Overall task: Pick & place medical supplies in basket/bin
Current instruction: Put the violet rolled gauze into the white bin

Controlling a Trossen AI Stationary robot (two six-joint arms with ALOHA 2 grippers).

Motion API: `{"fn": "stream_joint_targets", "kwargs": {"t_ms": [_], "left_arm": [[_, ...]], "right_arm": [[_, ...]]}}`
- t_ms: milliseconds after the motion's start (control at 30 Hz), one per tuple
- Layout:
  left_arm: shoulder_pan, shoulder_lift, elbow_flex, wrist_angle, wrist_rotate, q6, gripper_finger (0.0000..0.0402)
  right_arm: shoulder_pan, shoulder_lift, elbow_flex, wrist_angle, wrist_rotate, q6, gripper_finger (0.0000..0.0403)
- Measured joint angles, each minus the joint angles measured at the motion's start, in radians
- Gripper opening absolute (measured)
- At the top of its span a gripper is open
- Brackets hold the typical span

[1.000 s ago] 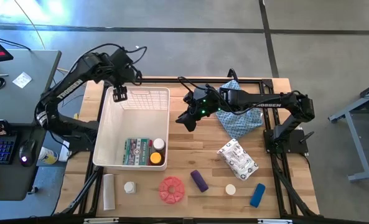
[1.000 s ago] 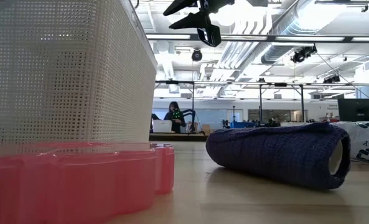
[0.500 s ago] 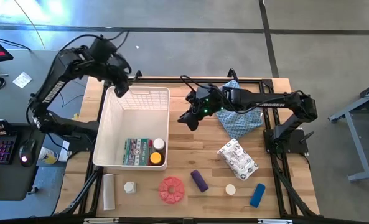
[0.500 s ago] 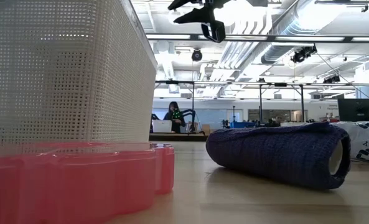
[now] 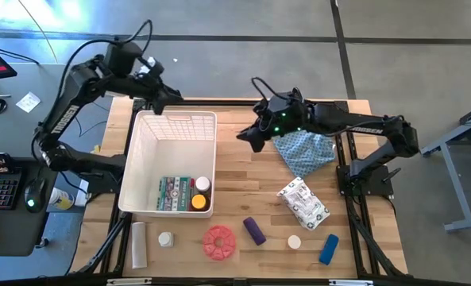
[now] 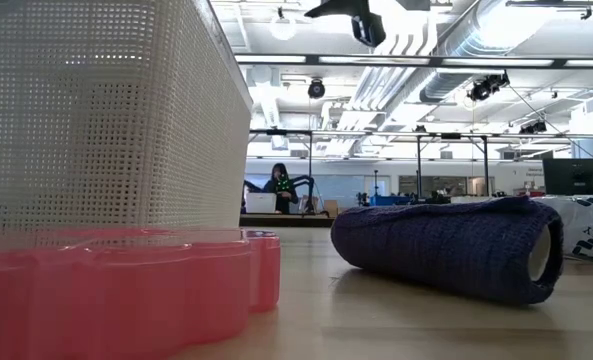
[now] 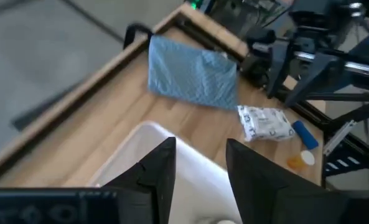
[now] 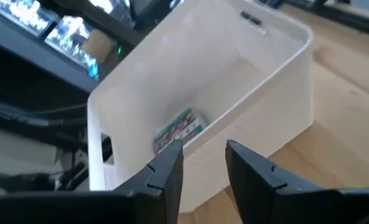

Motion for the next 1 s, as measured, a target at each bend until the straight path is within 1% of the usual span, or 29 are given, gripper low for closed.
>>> {"fn": "stream_joint_targets", "kwargs": {"t_ms": [33, 100, 233, 333, 500, 633, 700, 833, 933, 1000], "left_arm": [[-0.010, -0.005, 0.013, 0.001, -0.008, 0.017, 0.0169], [-0.042, -0.013, 0.046, 0.003, -0.061, 0.047, 0.0163], [-0.114, -0.033, 0.113, 0.000, -0.153, 0.092, 0.0148], [-0.171, -0.052, 0.149, 0.006, -0.168, 0.098, 0.0138], [-0.295, -0.066, 0.153, 0.010, -0.163, 0.009, 0.0121], [-0.425, -0.055, 0.130, 0.029, -0.183, -0.060, 0.0107], [-0.501, -0.040, 0.125, 0.029, -0.230, -0.093, 0.0099], [-0.646, 0.005, 0.122, 0.030, -0.366, -0.163, 0.0081], [-0.724, 0.020, 0.121, 0.038, -0.458, -0.212, 0.0066], [-0.763, 0.020, 0.121, 0.051, -0.495, -0.248, 0.0058]], "right_arm": [[0.009, -0.007, 0.000, 0.000, 0.018, 0.003, 0.0113], [0.035, -0.010, 0.000, -0.002, 0.046, 0.010, 0.0113], [0.104, -0.002, 0.000, -0.024, 0.113, 0.078, 0.0113], [0.168, 0.013, 0.000, -0.032, 0.167, 0.137, 0.0113], [0.269, 0.037, 0.000, -0.053, 0.218, 0.200, 0.0113], [0.322, 0.049, 0.000, -0.146, 0.227, 0.228, 0.0112], [0.341, 0.050, 0.000, -0.204, 0.228, 0.228, 0.0112], [0.368, 0.062, 0.000, -0.279, 0.230, 0.249, 0.0113], [0.387, 0.083, 0.000, -0.290, 0.232, 0.246, 0.0117], [0.396, 0.107, 0.000, -0.290, 0.230, 0.245, 0.0126]]}}
